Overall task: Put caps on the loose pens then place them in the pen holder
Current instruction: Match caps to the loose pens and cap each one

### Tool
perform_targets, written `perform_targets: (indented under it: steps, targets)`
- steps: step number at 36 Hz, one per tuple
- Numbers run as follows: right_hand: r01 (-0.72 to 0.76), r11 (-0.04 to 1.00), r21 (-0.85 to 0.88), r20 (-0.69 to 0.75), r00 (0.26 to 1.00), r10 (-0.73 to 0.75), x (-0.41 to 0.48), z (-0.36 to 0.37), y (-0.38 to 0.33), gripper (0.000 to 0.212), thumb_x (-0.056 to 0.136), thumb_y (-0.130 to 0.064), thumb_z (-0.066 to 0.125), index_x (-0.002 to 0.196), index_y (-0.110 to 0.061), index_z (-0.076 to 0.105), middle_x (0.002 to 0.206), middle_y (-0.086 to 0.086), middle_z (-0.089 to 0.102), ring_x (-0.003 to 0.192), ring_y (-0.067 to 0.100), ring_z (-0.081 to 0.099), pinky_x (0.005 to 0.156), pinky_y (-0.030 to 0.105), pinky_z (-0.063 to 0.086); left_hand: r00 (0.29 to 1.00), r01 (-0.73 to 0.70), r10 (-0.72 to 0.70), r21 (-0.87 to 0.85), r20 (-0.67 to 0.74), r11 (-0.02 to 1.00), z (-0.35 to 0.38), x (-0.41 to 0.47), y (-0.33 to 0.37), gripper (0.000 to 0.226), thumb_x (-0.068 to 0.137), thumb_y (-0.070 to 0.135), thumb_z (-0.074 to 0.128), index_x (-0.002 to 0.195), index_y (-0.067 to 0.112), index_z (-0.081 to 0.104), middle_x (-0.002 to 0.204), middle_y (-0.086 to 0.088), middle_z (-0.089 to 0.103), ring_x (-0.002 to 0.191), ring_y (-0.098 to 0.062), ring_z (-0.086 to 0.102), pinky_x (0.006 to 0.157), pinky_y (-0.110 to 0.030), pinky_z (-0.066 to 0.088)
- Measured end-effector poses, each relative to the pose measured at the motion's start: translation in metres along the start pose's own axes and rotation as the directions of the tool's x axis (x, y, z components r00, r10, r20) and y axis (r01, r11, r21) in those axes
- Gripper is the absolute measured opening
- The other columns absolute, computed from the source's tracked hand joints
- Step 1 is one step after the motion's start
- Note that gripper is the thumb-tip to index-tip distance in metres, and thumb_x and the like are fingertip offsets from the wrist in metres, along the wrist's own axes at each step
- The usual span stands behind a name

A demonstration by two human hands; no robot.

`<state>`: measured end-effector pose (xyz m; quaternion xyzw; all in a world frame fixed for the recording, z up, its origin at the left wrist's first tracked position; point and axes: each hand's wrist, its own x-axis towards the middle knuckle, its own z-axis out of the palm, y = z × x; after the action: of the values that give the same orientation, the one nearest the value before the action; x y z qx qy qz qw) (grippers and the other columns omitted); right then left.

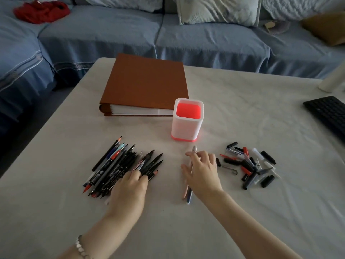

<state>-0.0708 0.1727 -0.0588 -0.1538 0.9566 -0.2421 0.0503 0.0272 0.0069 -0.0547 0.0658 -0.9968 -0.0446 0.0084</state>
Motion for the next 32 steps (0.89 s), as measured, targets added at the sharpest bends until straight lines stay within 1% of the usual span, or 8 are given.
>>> perform_targets:
  steps: [4,7,10,14,18,20,26,32]
  targets:
    - [0.061,0.995,-0.074,-0.085,0.994,-0.068,-0.008,0.005,0.012,0.017,0.078,-0.026,0.057,0.089,-0.017,0.066,0.107,0.014,0.057,0.098,0.041,0.051,0.083,0.044,0.043,1.0,-0.018,0.018,-0.012,0.008,1.0,-0.002,0.004,0.006,0.043,0.022,-0.005,0.084,0.046,0.011,0.051,0.048,-0.003,0.051,0.041,-0.024,0.053,0.034,-0.022,0.038]
    - [0.042,0.999,0.025,-0.005,0.999,-0.042,-0.013,-0.005,0.019,0.027,0.086,-0.033,0.051,0.104,-0.019,0.065,0.121,0.01,0.05,0.115,0.035,0.038,0.098,0.04,0.031,0.999,-0.043,0.043,-0.031,0.023,0.999,-0.004,0.007,0.012,0.048,0.017,0.001,0.087,0.044,0.011,0.049,0.046,-0.004,0.05,0.041,-0.024,0.054,0.033,-0.023,0.04]
    - [0.024,0.997,0.08,-0.039,0.999,-0.021,-0.017,-0.023,0.033,0.034,0.083,-0.038,0.047,0.106,-0.018,0.065,0.116,0.008,0.052,0.115,0.03,0.039,0.099,0.033,0.029,0.998,-0.034,0.038,-0.074,0.054,0.997,-0.004,0.013,0.019,0.049,0.019,0.009,0.09,0.047,0.01,0.05,0.047,-0.005,0.051,0.042,-0.025,0.055,0.034,-0.024,0.04]
    - [-0.025,0.995,0.095,-0.152,0.988,0.039,-0.017,-0.053,0.069,0.022,0.081,-0.009,0.062,0.102,-0.012,0.067,0.11,0.005,0.06,0.113,0.025,0.045,0.097,0.026,0.034,0.997,0.06,-0.044,-0.252,0.066,0.966,-0.008,0.024,0.029,0.027,0.055,0.009,0.082,0.069,0.002,0.06,0.07,-0.014,0.061,0.058,-0.034,0.062,0.046,-0.034,0.047]
    - [-0.218,0.971,0.096,-0.138,0.963,0.23,-0.008,-0.085,0.103,0.02,0.084,-0.006,0.055,0.096,-0.014,0.068,0.094,0.005,0.06,0.081,0.024,0.057,0.069,0.027,0.042,0.997,0.007,-0.038,-0.445,-0.061,0.896,-0.011,0.03,0.043,0.015,0.068,0.001,0.071,0.077,-0.001,0.059,0.075,-0.016,0.058,0.052,-0.036,0.06,0.045,-0.038,0.05]
    - [-0.311,0.95,0.037,-0.089,0.946,0.313,-0.001,-0.094,0.117,0.018,0.085,-0.011,0.053,0.097,-0.013,0.068,0.09,0.005,0.058,0.074,0.026,0.056,0.063,0.028,0.041,0.997,-0.015,-0.022,-0.492,-0.069,0.87,-0.018,0.031,0.049,0.01,0.079,0.007,0.062,0.086,0.002,0.058,0.083,-0.008,0.053,0.063,-0.035,0.06,0.056,-0.042,0.051]
    - [-0.328,0.944,-0.028,-0.022,0.944,0.328,0.012,-0.097,0.124,0.021,0.087,-0.032,0.056,0.097,-0.017,0.067,0.097,0.008,0.058,0.076,0.027,0.059,0.062,0.032,0.046,0.998,-0.042,0.012,-0.513,-0.061,0.858,-0.024,0.029,0.055,0.008,0.088,0.021,0.053,0.094,0.017,0.055,0.084,0.004,0.059,0.071,-0.019,0.059,0.059,-0.034,0.045]
    - [-0.278,0.955,-0.103,-0.015,0.96,0.278,0.02,-0.091,0.119,0.017,0.087,-0.023,0.054,0.097,-0.015,0.065,0.101,0.007,0.054,0.095,0.027,0.054,0.075,0.033,0.042,0.999,0.036,-0.043,-0.614,0.004,0.788,-0.026,0.025,0.053,0.003,0.088,0.022,0.054,0.087,0.024,0.055,0.071,0.01,0.06,0.067,-0.008,0.058,0.063,-0.03,0.046]
